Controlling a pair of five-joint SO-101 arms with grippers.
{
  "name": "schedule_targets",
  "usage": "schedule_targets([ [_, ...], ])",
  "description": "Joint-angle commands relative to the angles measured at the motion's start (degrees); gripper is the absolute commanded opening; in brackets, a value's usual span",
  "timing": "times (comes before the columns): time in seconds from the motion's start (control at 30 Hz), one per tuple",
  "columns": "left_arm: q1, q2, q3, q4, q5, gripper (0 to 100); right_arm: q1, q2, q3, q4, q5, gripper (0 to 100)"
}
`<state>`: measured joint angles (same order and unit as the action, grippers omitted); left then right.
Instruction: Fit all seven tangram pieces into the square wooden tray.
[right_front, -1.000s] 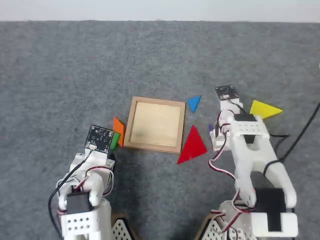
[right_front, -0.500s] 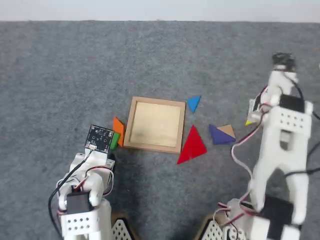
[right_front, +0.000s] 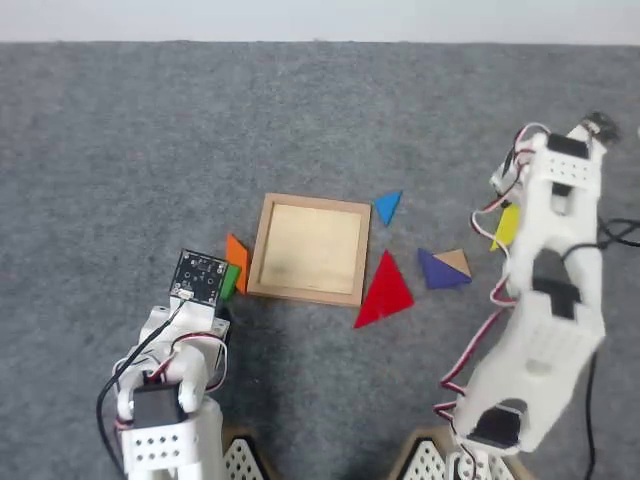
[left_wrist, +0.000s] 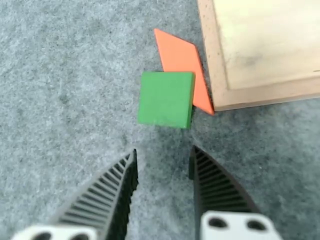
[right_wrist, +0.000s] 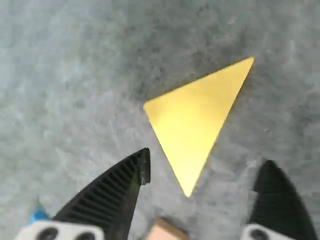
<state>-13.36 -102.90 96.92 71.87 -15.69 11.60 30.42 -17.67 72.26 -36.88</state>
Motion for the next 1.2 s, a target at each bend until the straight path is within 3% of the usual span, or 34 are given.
schedule_targets([
  [0.0, -0.35, -0.09, -0.40, 0.26, -0.53, 17, -2.24, 5.49, -17.67, 5.67, -2.37, 29.9],
  [0.2, -0.35, -0.09, -0.40, 0.26, -0.53, 17, -3.12, 19.12, -32.88, 9.45, -2.81, 41.1],
  [0.53, -0.35, -0.09, -0.40, 0.26, -0.53, 17, -3.74, 33.63, -53.54, 15.69, -4.84, 39.2],
  [0.8, -0.35, -0.09, -0.40, 0.26, -0.53, 17, -2.95, 39.69, -60.04, 16.04, -7.38, 38.9],
  [1.03, -0.35, -0.09, -0.40, 0.26, -0.53, 17, -2.15, 40.84, -59.69, 16.31, -6.77, 24.6],
  [1.17, -0.35, -0.09, -0.40, 0.26, -0.53, 17, -2.42, 40.84, -59.96, 18.51, -6.77, 23.5],
])
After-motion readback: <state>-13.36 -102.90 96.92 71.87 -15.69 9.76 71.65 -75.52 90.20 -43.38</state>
